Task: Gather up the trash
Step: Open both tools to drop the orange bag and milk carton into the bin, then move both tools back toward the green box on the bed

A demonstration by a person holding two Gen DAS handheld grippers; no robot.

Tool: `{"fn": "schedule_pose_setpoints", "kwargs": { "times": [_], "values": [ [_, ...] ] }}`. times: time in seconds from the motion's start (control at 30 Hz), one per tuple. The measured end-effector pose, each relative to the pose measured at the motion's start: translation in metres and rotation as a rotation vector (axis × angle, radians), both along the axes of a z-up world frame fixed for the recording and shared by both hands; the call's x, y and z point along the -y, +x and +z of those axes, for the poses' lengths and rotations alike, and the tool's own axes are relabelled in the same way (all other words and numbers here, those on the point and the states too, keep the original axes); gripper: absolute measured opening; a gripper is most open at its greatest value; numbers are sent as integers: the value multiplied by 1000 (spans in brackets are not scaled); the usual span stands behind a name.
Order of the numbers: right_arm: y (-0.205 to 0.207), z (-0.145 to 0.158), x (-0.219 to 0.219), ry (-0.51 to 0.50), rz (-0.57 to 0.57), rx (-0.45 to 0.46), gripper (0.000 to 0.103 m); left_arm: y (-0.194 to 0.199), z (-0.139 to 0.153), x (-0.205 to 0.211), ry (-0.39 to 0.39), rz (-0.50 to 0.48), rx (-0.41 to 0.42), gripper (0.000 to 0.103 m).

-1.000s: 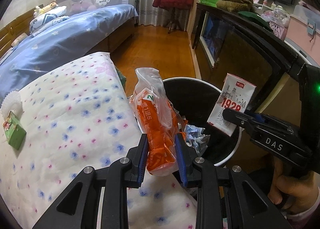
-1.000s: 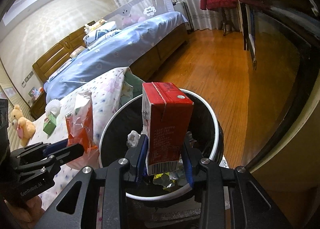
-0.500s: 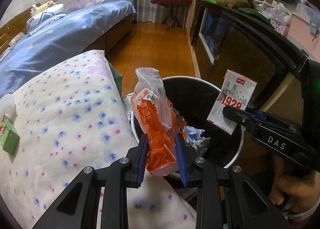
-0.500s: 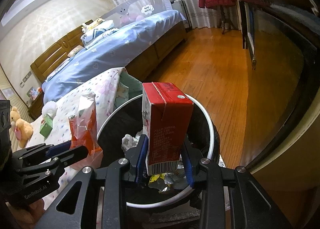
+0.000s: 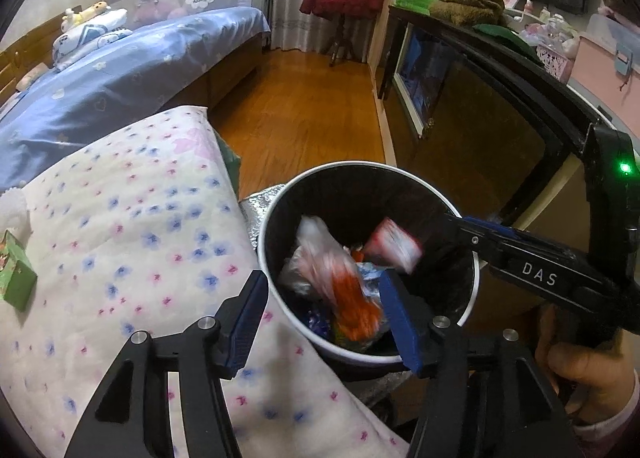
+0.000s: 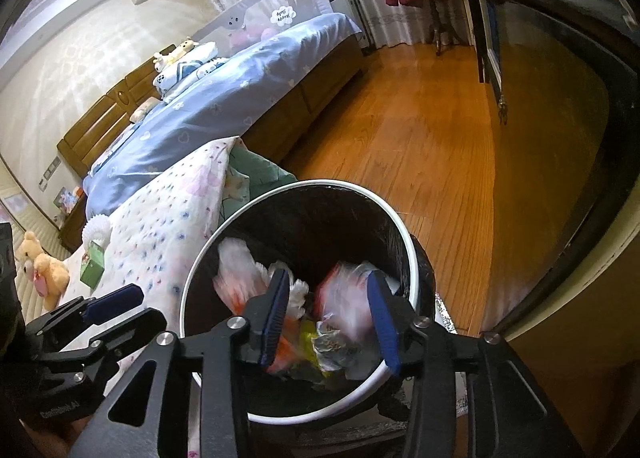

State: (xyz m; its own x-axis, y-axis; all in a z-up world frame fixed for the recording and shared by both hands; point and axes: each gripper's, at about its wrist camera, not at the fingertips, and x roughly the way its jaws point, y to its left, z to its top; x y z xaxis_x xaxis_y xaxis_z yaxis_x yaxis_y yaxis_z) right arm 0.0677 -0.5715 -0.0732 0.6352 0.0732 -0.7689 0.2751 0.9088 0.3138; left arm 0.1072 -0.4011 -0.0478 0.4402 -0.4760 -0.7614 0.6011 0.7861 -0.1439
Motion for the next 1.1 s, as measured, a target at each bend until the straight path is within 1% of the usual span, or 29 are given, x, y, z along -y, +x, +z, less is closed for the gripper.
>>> {"fn": "schedule_pose_setpoints", "kwargs": {
  "times": [0.17,0.27,0.33,0.57,0.63,0.73,0.87,1.0,1.1],
  "values": [
    [-5,4,-6,8,1,20,57,-9,0,-21,-3,46,15,58],
    [-8,8,-15,9,10,37,66,-15,-2,-42,-9,86,9,60],
    [-8,11,-22,11,22,50,69,-18,-4,-60,-20,126,1,60],
    [1,23,-65,4,102,81,75,-27,-7,-118,-37,254,-17,60],
    [6,24,-79,2,133,85,75,-25,-6,-139,-42,297,-23,66],
    [13,25,-102,0,191,90,78,-23,-1,-166,-51,355,-19,67],
    [21,24,-133,-1,255,96,79,-20,1,-204,-55,428,-19,69],
    [32,20,-156,4,298,88,79,-18,0,-230,-61,487,-26,70],
    [38,18,-166,11,304,86,79,-9,-2,-238,-64,515,-33,71]
  ]
}}
